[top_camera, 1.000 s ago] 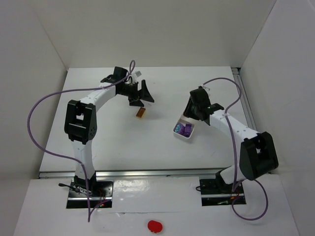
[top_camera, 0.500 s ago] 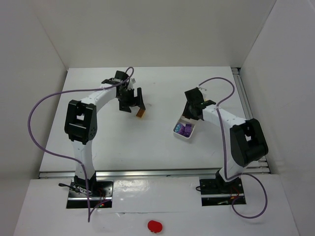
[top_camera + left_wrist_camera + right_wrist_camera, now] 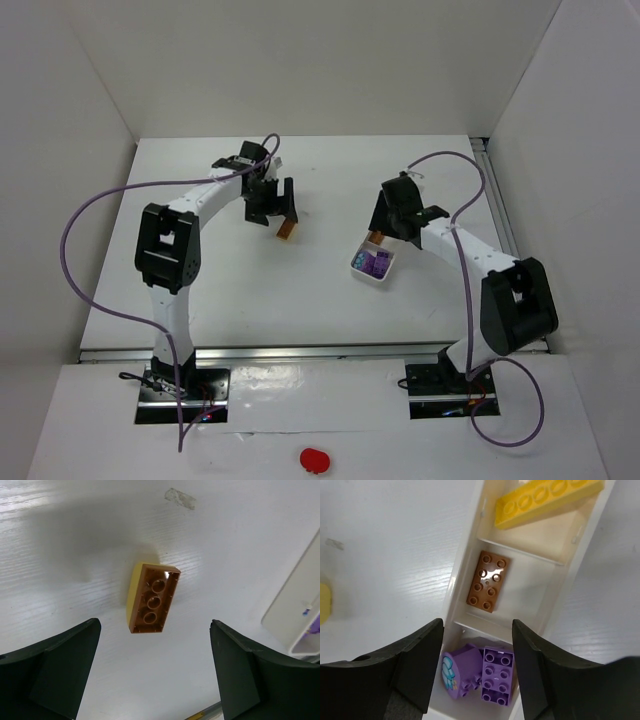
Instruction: Sort the legos into containers by color
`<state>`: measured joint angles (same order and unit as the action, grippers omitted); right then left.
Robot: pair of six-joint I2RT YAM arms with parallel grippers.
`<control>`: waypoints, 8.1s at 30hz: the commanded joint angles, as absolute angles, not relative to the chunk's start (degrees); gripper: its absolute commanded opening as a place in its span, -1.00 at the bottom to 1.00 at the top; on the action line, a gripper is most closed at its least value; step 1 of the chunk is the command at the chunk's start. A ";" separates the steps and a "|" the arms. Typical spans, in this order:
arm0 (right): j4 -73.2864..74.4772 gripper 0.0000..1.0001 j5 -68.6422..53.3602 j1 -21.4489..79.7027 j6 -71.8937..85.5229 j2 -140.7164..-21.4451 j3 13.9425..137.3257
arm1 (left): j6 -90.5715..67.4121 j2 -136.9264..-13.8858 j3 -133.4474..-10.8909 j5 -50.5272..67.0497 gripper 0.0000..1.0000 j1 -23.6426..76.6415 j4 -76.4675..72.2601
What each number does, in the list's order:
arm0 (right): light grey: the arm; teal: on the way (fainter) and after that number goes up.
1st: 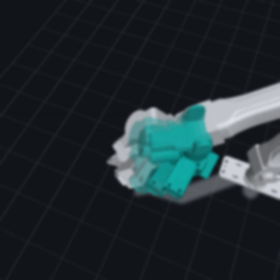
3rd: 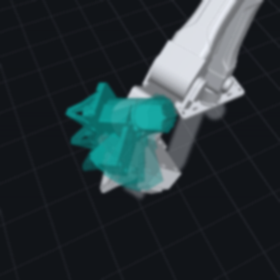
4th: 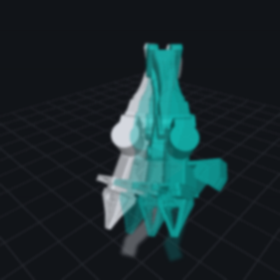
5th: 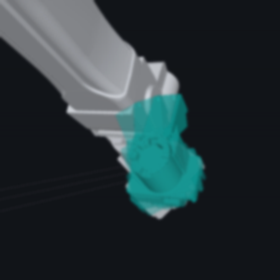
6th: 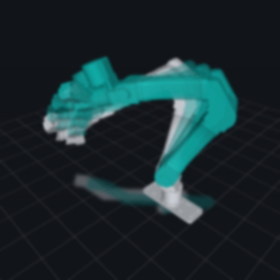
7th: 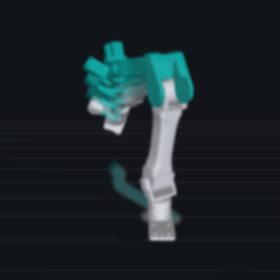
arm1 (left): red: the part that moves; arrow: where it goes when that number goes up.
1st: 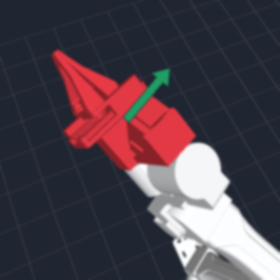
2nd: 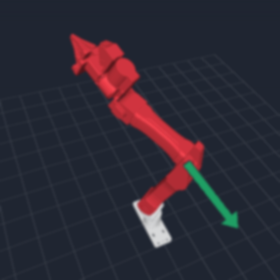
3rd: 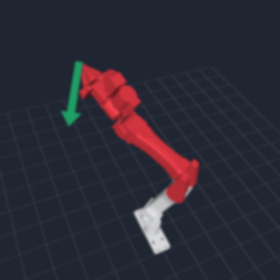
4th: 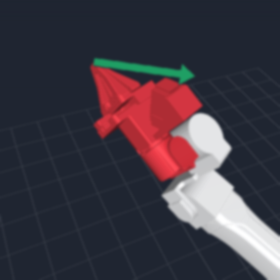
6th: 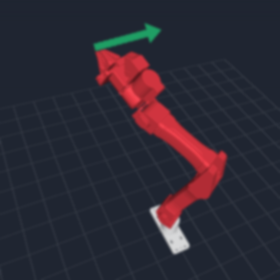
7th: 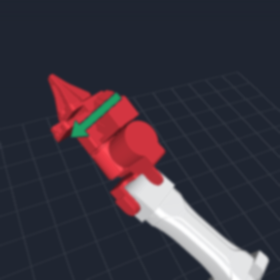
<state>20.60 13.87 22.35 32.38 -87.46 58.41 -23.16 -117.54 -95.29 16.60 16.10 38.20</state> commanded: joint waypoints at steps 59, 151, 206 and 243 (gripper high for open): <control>-18.28 0.53 -54.57 17.84 36.65 -85.95 61.61 | -10.72 -110.57 -97.21 82.00 -1.00 16.61 26.46; -20.31 -0.80 -54.67 18.46 39.90 -88.33 63.54 | -5.81 -111.53 -100.02 71.74 0.52 17.66 35.15; -8.17 -0.97 -42.28 16.26 36.74 -79.10 53.53 | -20.74 -108.19 -94.04 73.20 -1.00 13.10 17.58; 23.91 -0.94 19.07 13.80 26.99 -90.78 70.14 | -17.67 -113.64 -97.38 56.07 -1.00 15.47 30.06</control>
